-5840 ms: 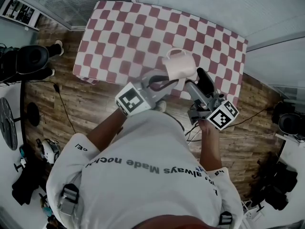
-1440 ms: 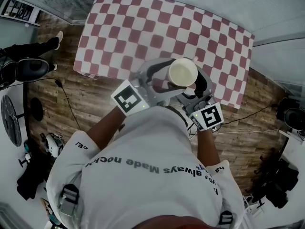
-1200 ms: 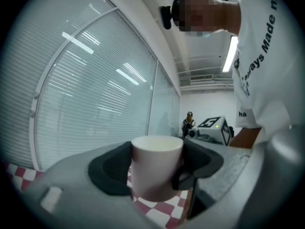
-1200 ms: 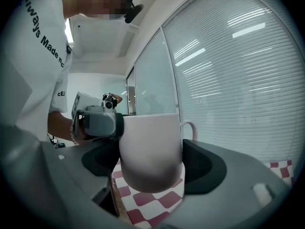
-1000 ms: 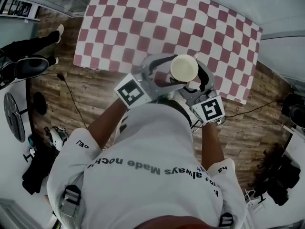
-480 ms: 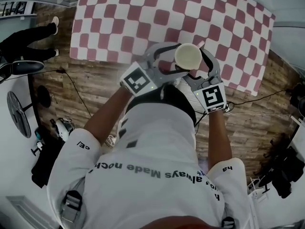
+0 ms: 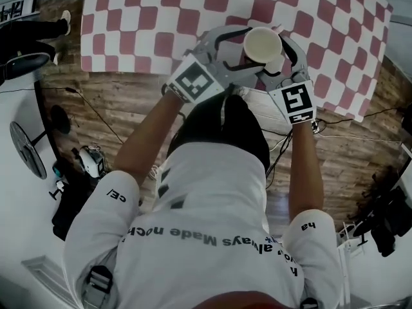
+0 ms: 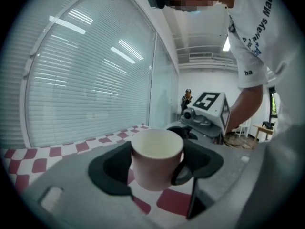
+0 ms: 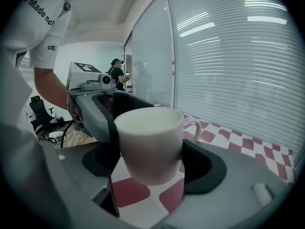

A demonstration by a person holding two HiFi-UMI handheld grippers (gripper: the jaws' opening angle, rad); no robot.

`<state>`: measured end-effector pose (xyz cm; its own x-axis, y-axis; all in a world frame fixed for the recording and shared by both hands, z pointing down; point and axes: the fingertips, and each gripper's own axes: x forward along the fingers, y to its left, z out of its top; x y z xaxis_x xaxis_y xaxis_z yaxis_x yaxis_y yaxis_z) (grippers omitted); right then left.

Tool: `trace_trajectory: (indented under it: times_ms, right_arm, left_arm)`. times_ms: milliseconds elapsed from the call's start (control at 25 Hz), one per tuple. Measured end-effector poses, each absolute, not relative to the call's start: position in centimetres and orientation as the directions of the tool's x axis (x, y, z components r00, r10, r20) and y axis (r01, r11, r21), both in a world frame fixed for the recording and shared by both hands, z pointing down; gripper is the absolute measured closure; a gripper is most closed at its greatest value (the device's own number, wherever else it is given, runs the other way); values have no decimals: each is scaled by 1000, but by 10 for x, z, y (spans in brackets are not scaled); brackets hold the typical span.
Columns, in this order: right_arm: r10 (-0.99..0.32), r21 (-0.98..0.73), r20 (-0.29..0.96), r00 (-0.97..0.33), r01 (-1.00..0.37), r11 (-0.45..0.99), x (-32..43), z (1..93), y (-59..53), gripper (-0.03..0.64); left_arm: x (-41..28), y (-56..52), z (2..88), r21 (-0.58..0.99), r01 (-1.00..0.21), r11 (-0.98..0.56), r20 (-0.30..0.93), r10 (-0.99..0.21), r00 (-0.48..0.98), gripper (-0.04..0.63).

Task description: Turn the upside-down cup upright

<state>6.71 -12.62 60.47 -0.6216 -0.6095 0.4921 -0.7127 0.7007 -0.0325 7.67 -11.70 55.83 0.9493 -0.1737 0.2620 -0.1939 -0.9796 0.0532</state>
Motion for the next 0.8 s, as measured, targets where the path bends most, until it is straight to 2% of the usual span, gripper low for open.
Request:
trace_trajectory:
  times_ms: [360,800]
  right_arm:
    - [-605,-33,535,-590,-730,682,71,664,-146,213]
    - [-596,-55,542,-592,-733,678,74,690,-151,215]
  left_arm:
    - [82,-137,615,48,-194,-980,300,-171,938,253]
    - [84,-144,641,71,-208,-976,294,-178,939,255]
